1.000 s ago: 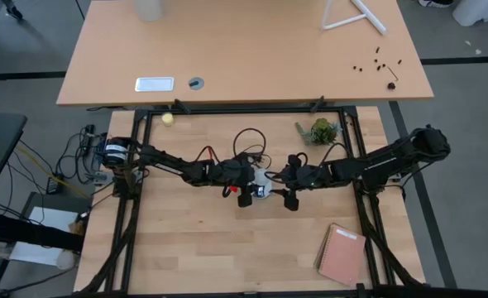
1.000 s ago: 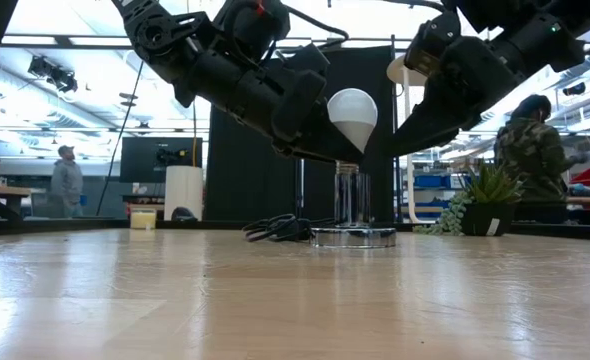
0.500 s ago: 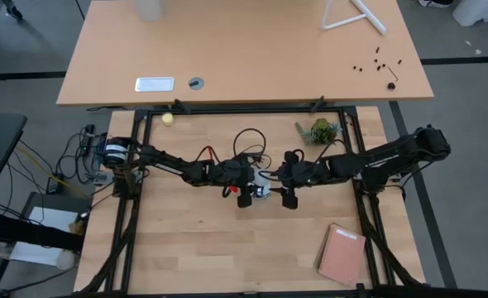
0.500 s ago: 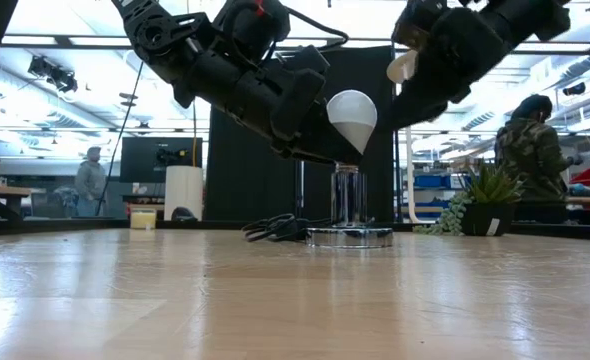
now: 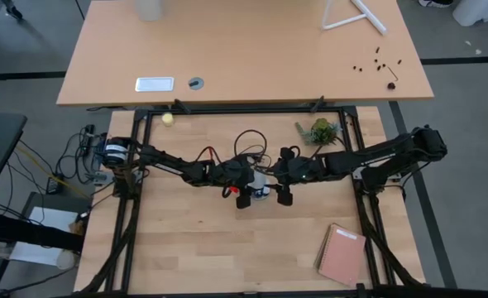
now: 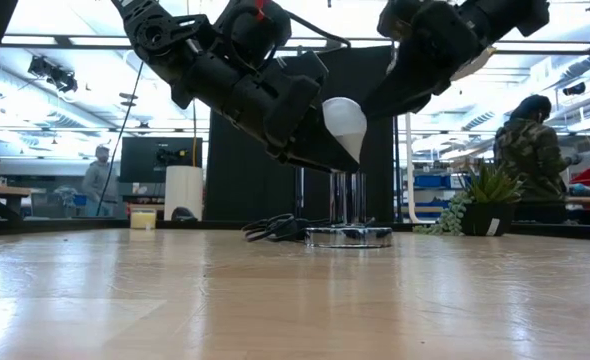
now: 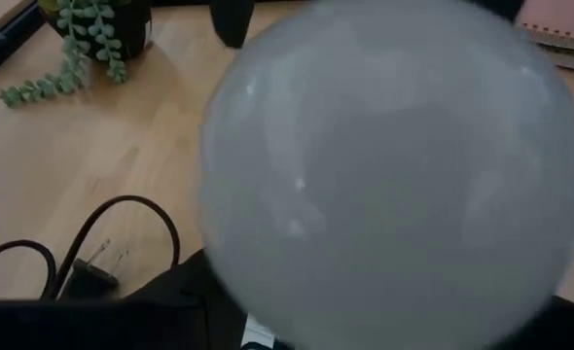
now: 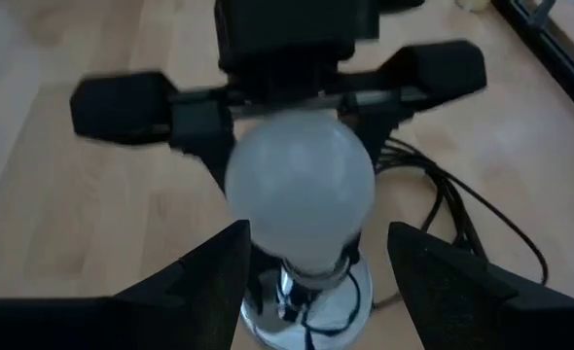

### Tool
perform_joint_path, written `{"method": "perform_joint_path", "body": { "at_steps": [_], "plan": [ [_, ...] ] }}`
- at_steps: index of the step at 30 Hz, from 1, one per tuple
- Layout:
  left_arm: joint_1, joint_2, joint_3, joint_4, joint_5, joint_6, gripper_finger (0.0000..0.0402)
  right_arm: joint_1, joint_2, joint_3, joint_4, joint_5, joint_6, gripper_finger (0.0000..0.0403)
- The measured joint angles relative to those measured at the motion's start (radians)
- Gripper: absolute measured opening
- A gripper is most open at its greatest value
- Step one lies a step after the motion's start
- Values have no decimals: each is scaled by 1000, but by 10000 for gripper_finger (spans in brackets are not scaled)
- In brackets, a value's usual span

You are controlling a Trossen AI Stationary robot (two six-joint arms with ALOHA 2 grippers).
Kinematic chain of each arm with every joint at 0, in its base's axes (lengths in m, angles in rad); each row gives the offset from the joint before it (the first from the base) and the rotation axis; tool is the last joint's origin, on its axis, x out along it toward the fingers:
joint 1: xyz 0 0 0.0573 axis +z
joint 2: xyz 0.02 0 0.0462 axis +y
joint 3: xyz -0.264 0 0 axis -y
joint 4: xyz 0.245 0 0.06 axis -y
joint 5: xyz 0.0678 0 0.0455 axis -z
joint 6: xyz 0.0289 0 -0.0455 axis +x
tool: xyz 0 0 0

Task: Screw lightbulb
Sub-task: Insert the white lightbulb into the lamp

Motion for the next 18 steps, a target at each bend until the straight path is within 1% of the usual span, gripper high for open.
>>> {"method": "perform_joint_path", "body": {
  "at_steps": [7, 13, 18],
  "plan": [
    [4, -5, 4, -16, -15, 12, 225, -2, 2, -1, -7, 0, 13, 252],
    [4, -6, 92, -173, -15, 42, 225, -7, -7, -1, -25, 0, 31, 252],
    [6, -6, 137, -229, -15, 45, 225, -10, -7, -1, -33, -3, 31, 252]
  ]
}}
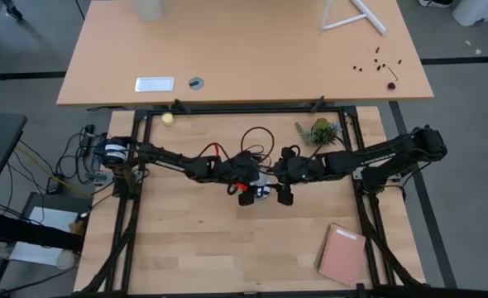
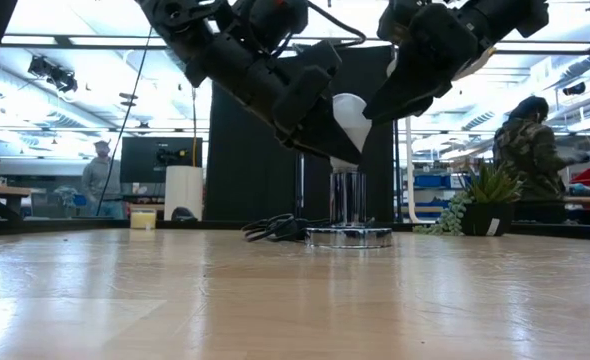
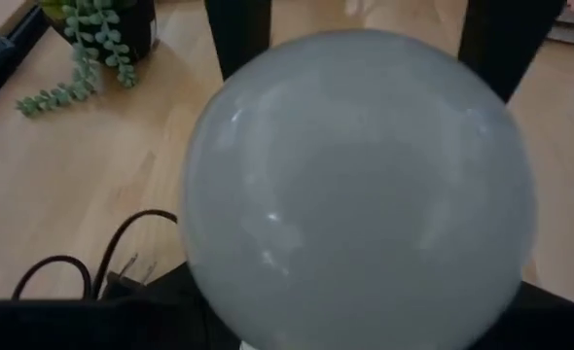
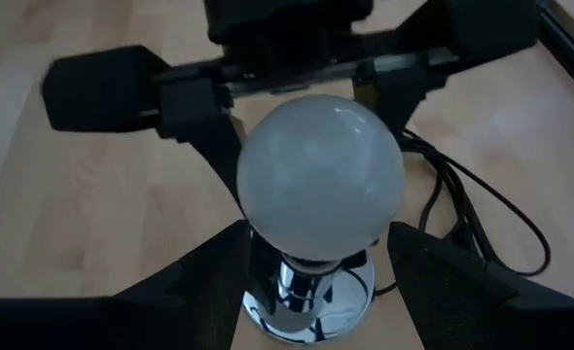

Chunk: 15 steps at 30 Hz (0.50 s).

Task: Screw lightbulb
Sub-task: Insert the white lightbulb into the lamp

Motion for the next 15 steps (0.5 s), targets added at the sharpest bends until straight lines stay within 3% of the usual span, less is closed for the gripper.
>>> {"method": "perform_joint_path", "body": {
  "at_steps": [15],
  "plan": [
    [4, 0, 24, -61, 20, -27, 225, -15, -2, 0, -43, -20, 7, 252]
  ]
}}
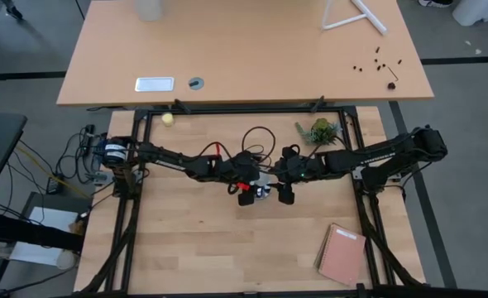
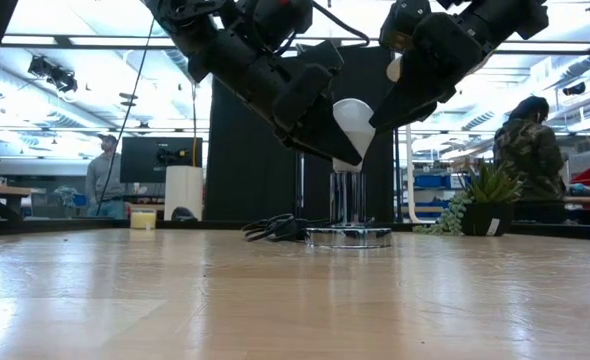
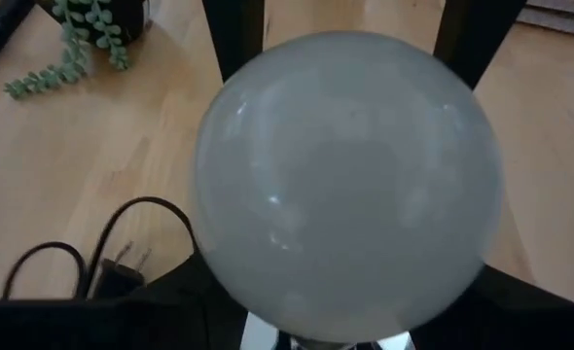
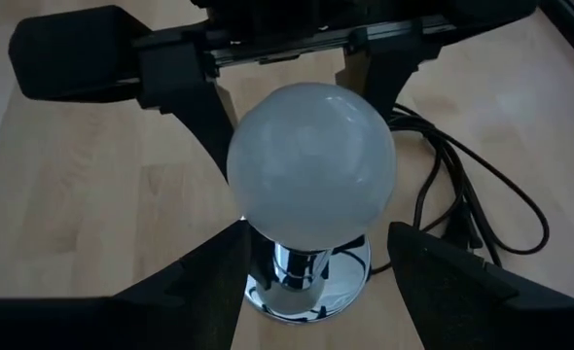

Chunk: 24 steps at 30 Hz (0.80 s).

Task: Screw lightbulb
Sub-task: Insert the white lightbulb into the lamp

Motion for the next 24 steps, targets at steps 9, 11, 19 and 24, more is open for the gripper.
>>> {"method": "perform_joint_path", "body": {
  "at_steps": [9, 11, 19, 24],
  "plan": [
    [1, -7, 0, -22, 37, -6, 242, -1, 0, 0, -2, -3, -5, 252],
    [0, -8, 0, -35, 35, -9, 261, -1, 3, 0, -1, -3, -6, 252],
    [0, -36, -1, -84, 11, -5, 319, -12, 29, 0, 6, -19, -7, 252],
    [0, -81, -1, -145, 5, -2, 321, -21, 30, 0, -1, -23, -8, 252]
  ]
}}
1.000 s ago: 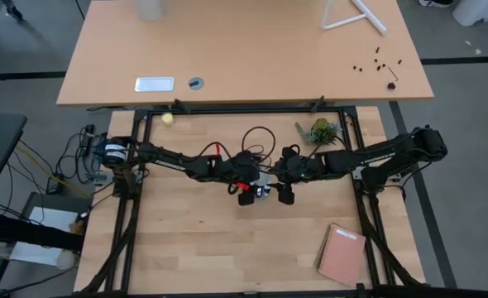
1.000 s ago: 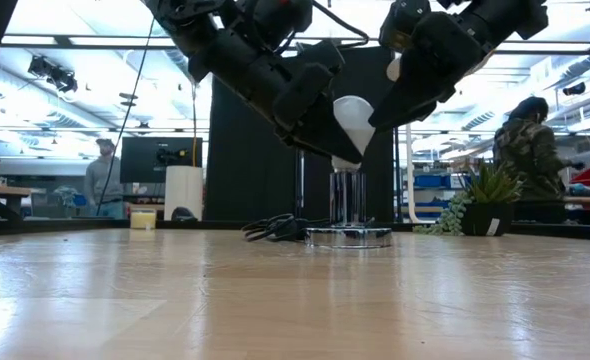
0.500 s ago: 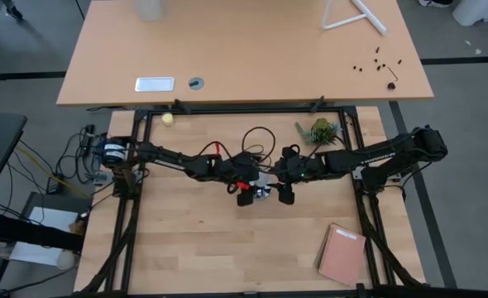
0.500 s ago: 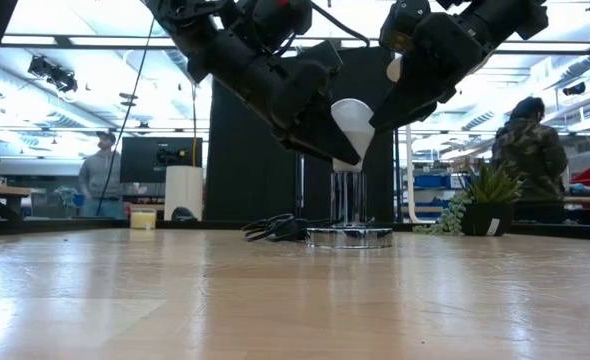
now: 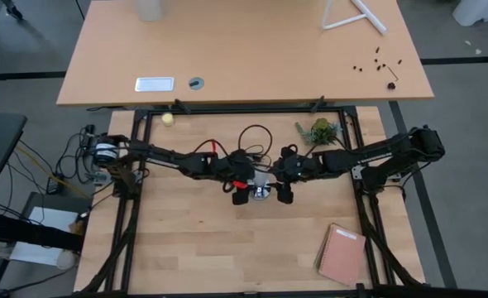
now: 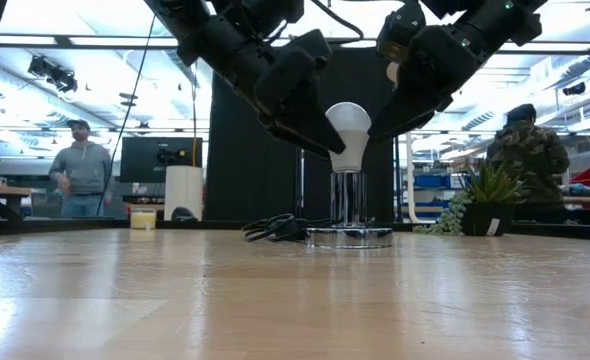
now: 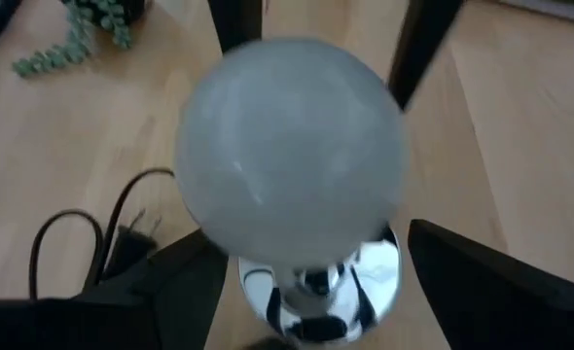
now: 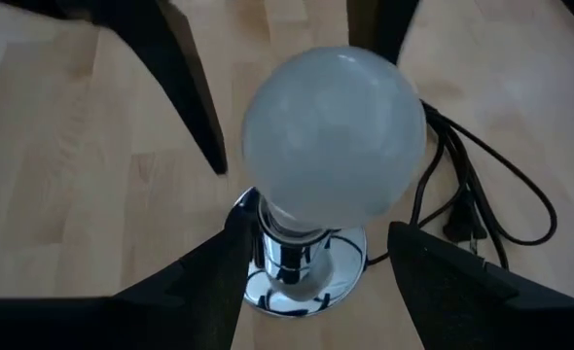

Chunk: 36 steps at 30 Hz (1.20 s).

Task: Screw lightbulb
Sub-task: Insert the white lightbulb into the lamp

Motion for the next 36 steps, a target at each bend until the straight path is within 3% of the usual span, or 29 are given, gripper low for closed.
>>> {"method": "perform_joint_path", "body": {
  "at_steps": [12, 19, 24, 33, 36],
  "plan": [
    [-7, -14, 0, -74, -1, -10, 321, -1, -1, 0, -16, -29, -21, 252],
    [-11, -122, 2, -207, -64, -35, 321, 0, -24, 0, -146, -29, 11, 252],
    [-24, -160, 111, -386, -138, 19, 321, 8, -9, -33, -94, -29, 23, 252],
    [-4, -81, 360, -573, -33, 77, 321, 12, -8, -150, 42, -18, 58, 252],
    [21, -41, 390, -597, 33, 101, 321, 24, -8, -199, 183, -1, 46, 252]
  ]
}}
